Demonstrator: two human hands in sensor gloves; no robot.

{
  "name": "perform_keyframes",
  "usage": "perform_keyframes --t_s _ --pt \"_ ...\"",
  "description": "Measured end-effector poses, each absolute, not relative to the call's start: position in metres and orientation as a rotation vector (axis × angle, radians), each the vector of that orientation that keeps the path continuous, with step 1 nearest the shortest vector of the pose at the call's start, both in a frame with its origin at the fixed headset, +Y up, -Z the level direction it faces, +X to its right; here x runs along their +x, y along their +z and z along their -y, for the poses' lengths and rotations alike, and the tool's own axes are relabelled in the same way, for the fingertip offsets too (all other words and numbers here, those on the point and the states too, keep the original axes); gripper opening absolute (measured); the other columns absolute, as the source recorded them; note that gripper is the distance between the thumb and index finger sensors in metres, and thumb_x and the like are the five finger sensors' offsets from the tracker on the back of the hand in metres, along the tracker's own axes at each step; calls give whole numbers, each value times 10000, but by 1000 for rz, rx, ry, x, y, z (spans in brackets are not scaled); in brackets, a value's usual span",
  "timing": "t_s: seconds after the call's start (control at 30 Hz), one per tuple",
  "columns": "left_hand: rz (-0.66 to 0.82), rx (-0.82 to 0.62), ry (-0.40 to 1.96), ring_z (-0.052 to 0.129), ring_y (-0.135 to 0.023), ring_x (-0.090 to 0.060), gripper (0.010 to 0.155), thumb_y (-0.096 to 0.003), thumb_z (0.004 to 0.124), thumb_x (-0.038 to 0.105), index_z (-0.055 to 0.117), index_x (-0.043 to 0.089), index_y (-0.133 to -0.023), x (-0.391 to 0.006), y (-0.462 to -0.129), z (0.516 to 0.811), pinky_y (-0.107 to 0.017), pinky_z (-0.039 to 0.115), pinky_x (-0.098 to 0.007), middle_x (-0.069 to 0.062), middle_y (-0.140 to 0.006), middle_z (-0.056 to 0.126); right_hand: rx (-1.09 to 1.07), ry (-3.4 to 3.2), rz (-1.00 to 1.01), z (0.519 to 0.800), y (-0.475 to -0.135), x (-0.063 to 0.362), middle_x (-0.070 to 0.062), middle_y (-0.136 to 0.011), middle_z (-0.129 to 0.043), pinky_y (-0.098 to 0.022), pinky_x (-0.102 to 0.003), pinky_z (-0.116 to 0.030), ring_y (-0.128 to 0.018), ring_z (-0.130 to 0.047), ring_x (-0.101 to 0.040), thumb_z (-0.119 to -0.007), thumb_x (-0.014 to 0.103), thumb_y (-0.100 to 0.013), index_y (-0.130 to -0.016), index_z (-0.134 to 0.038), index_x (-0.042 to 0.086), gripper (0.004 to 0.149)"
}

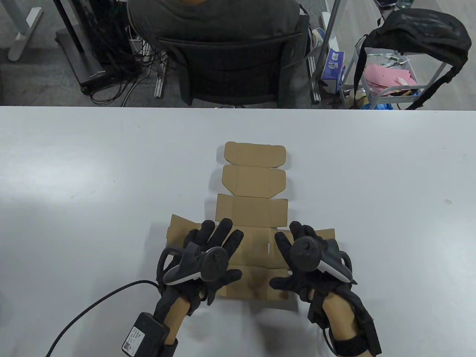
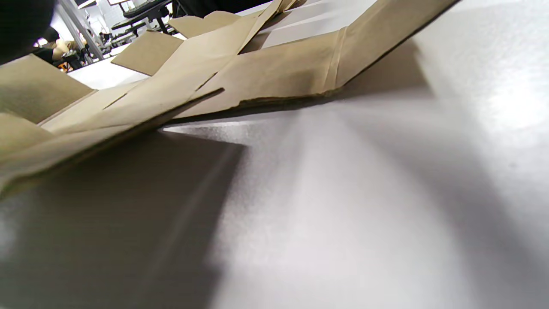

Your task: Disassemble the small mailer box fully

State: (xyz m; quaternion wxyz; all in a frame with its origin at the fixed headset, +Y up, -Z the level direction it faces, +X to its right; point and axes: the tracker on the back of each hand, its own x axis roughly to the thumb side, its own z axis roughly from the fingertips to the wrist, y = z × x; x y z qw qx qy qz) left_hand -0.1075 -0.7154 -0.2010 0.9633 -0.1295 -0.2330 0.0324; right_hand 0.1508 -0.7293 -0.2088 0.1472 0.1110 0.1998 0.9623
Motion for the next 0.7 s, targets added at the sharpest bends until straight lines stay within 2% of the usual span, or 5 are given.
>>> perform_keyframes --t_s 0.1,0.7 --pt "472 -290 73 94 -1093 -343 888 -381 592 741 119 437 -1069 -107 -202 719 -776 232 -608 99 -1147 -34 307 2759 -595 732 -209 153 11 -942 197 -757 -566 -128 -999 60 -333 -764 686 -203 -940 -142 425 1000" --pt "476 -346 122 113 -1094 -350 886 -383 579 742 108 434 -1067 -106 -202 722 -775 233 -614 88 -1143 -45 327 2727 -650 735 -208 151 4 -956 171 -750 -569 -139 -992 48 -348 -752 689 -215 -943 -139 406 993"
